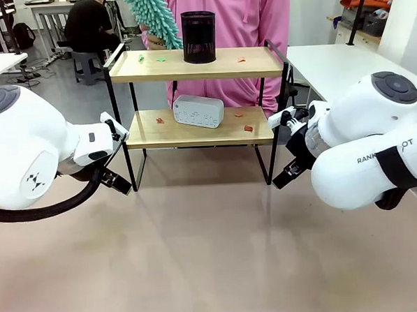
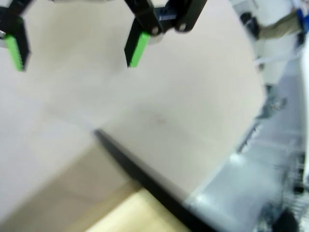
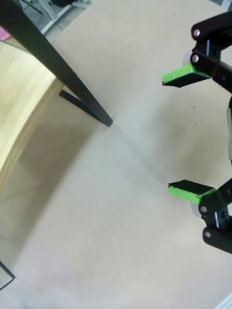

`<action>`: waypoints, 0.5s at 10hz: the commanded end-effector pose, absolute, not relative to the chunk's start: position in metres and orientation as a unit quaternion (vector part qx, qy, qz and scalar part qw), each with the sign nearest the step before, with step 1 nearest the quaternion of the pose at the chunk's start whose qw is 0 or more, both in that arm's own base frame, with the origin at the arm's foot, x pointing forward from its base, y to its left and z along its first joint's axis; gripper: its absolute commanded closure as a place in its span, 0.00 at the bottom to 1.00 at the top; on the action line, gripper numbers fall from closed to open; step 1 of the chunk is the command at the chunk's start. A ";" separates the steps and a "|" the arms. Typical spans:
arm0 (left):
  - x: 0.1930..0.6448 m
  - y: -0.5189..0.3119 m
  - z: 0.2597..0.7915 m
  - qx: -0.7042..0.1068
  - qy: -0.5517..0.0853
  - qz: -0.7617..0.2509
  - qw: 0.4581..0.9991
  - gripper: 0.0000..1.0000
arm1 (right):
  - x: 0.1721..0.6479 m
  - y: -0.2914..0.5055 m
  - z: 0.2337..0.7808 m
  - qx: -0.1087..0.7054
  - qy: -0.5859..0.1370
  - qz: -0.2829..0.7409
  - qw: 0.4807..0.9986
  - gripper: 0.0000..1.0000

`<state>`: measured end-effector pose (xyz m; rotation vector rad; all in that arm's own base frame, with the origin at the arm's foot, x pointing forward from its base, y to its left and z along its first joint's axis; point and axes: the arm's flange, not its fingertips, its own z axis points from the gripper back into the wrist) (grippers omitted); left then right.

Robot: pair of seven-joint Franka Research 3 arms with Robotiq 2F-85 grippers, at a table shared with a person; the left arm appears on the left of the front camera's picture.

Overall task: Clean the shelf.
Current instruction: Pick up the Duster from the human.

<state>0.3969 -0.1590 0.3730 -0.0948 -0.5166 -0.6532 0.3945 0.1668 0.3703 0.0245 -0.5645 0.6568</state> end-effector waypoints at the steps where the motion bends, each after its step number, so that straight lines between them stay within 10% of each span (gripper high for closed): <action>1: 0.361 -0.107 0.427 -0.227 -0.161 -0.419 0.865 0.00 | 0.371 0.133 0.401 0.026 -0.231 0.351 0.907 0.00; 5: 0.302 0.051 0.486 -0.329 -0.279 -0.281 0.857 0.00 | 0.310 -0.068 0.499 0.383 -0.256 0.084 0.883 0.00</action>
